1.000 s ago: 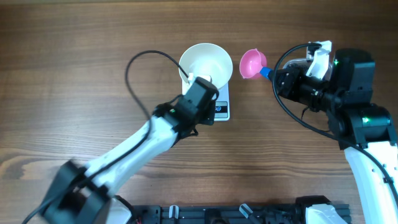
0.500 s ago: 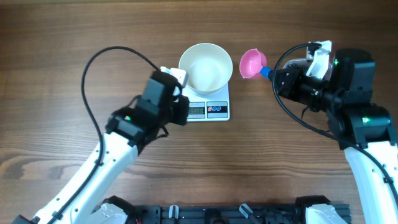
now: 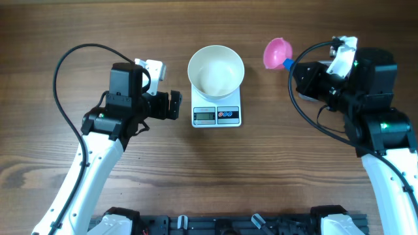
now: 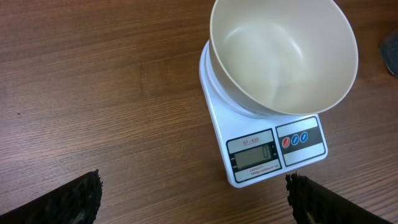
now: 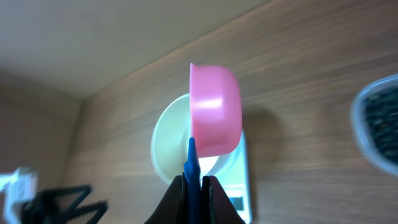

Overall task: Scoop item into bowl and weigh 150g on scale
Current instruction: 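Withdraw the left gripper to the left of the scale, then dip the scoop into the black bean tub with the right gripper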

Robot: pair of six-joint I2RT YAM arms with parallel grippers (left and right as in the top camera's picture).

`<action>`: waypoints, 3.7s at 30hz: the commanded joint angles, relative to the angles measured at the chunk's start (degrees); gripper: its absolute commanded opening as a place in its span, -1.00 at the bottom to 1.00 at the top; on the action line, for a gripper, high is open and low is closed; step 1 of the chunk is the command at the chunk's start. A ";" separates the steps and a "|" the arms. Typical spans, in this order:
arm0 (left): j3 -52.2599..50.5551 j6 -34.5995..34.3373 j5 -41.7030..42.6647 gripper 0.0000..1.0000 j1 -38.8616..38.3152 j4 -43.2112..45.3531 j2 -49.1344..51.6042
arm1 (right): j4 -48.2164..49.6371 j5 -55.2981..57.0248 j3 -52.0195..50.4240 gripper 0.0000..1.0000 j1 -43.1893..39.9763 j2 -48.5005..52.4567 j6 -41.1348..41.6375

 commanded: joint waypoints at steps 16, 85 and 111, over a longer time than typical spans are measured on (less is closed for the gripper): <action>0.07 40.59 20.22 1.00 0.35 -1.42 3.23 | 7.02 17.53 0.90 -0.91 -0.20 0.00 3.76; 2.67 63.54 38.21 1.00 16.20 -18.34 8.50 | 7.17 20.28 0.90 -0.91 -0.20 0.00 0.96; 2.67 65.61 34.07 1.00 13.22 -13.40 8.50 | 7.10 20.11 0.90 -0.91 -0.20 -0.02 1.33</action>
